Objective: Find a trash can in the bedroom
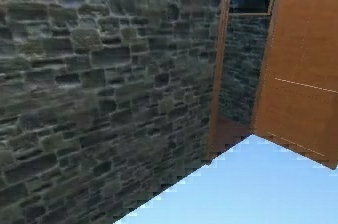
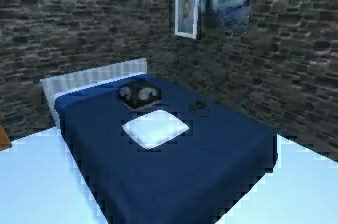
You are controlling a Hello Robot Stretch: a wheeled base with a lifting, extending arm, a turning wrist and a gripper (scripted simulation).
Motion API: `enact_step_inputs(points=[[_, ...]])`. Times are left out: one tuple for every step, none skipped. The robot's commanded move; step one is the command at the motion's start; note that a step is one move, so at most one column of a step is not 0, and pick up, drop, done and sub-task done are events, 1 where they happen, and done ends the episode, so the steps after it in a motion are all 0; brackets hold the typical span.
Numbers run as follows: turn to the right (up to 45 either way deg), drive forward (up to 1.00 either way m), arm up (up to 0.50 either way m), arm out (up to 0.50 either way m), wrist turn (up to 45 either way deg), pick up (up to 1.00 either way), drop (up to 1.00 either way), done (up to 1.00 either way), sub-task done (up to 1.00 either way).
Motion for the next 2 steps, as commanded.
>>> enact_step_inputs(points=[[0.0, 0.30, 0.00, 0.00, 0.0, 0.00, 0.00, 0.00, 0.00], [30.0, 0.00, 0.00, 0.00, 0.0, 0.00, 0.00, 0.00, 0.00]])
